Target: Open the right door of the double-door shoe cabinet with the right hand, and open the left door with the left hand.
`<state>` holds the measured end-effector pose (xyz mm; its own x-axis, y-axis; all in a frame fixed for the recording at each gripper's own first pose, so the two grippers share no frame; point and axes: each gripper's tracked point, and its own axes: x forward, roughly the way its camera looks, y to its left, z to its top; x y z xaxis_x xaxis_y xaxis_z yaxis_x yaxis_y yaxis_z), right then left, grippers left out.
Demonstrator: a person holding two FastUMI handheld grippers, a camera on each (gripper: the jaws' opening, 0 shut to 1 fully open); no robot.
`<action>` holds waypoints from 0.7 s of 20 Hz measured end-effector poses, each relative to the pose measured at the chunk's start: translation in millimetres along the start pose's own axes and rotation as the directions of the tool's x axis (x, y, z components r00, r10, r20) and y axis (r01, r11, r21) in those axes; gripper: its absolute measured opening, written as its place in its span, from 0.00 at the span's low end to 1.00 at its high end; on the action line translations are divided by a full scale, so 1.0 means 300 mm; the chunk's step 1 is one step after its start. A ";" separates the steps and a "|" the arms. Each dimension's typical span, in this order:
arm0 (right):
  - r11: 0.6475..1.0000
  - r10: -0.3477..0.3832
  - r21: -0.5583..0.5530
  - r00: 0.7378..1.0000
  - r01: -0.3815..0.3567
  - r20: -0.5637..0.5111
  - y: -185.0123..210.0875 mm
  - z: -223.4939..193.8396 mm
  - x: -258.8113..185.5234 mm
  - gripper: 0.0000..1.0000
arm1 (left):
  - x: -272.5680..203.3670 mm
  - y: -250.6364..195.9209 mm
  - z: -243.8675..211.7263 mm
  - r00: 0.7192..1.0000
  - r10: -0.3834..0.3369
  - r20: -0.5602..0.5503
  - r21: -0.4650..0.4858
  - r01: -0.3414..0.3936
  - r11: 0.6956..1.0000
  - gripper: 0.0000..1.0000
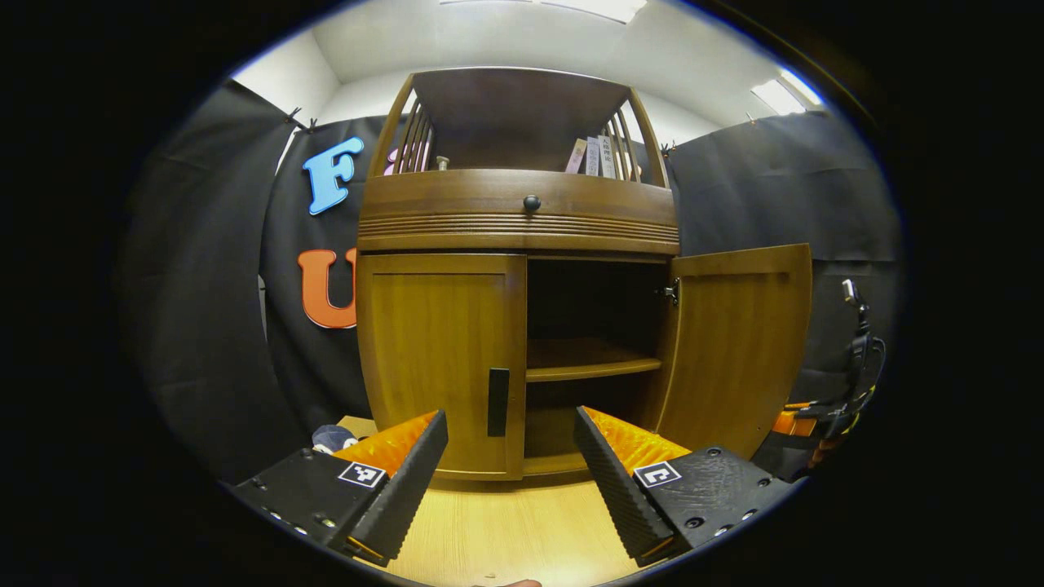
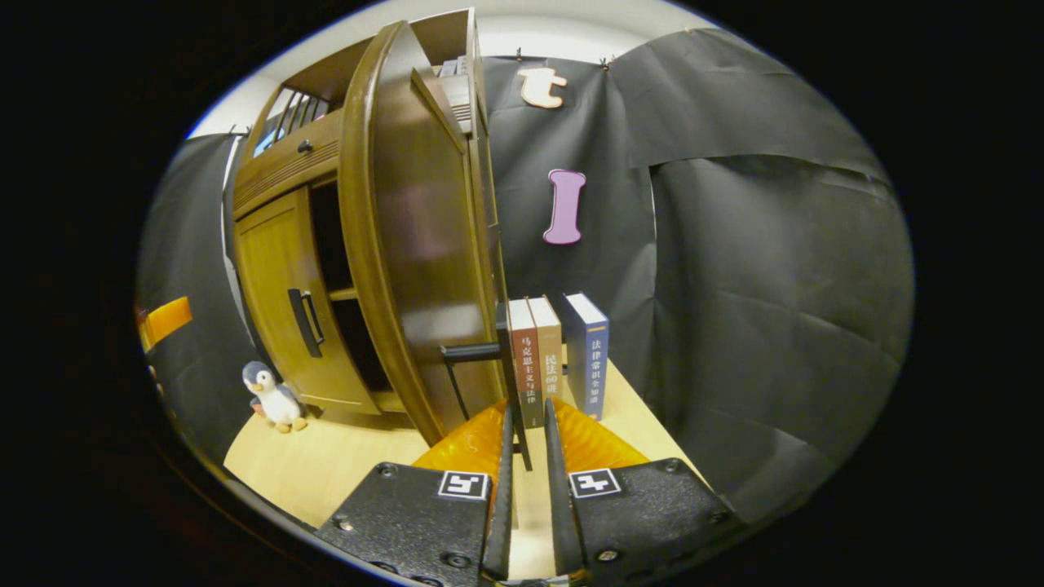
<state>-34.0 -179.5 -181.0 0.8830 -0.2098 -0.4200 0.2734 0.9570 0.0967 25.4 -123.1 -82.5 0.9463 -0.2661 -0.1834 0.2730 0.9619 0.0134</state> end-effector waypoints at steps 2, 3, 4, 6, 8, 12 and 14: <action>1.000 -0.029 0.010 1.000 0.029 0.006 -0.037 0.005 -0.023 0.23 | 0.029 0.000 -0.014 1.000 0.002 -0.009 0.007 -0.002 1.000 0.95; 0.999 -0.043 0.021 0.999 0.043 0.008 -0.060 0.010 -0.043 0.23 | 0.045 -0.001 -0.025 1.000 0.004 -0.015 0.009 -0.004 1.000 0.95; 0.998 -0.046 0.032 0.999 0.045 0.009 -0.073 0.010 -0.059 0.23 | 0.063 0.001 -0.032 1.000 0.008 -0.021 0.011 -0.007 1.000 0.95; 0.998 -0.052 0.043 0.999 0.051 0.014 -0.093 0.012 -0.082 0.23 | 0.096 0.006 -0.052 0.999 0.010 -0.034 0.014 -0.010 1.000 0.95; 0.997 -0.063 0.040 0.998 0.062 0.020 -0.110 0.014 -0.100 0.23 | 0.136 0.005 -0.066 0.999 0.015 -0.046 0.020 -0.014 1.000 0.95; 0.996 -0.087 0.039 0.996 0.086 0.036 -0.146 0.031 -0.148 0.24 | 0.217 0.029 -0.100 0.997 0.037 -0.068 0.026 -0.035 0.999 0.95; 0.995 -0.095 0.044 0.994 0.093 0.048 -0.167 0.042 -0.172 0.27 | 0.265 0.040 -0.124 0.995 0.045 -0.085 0.018 -0.044 0.999 0.95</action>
<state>-88.3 -219.1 -152.7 0.8704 -0.3089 -0.3834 0.3706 0.9237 0.0971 97.4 -130.5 -133.6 0.9395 -0.2160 -0.2659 0.2344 0.9713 0.0394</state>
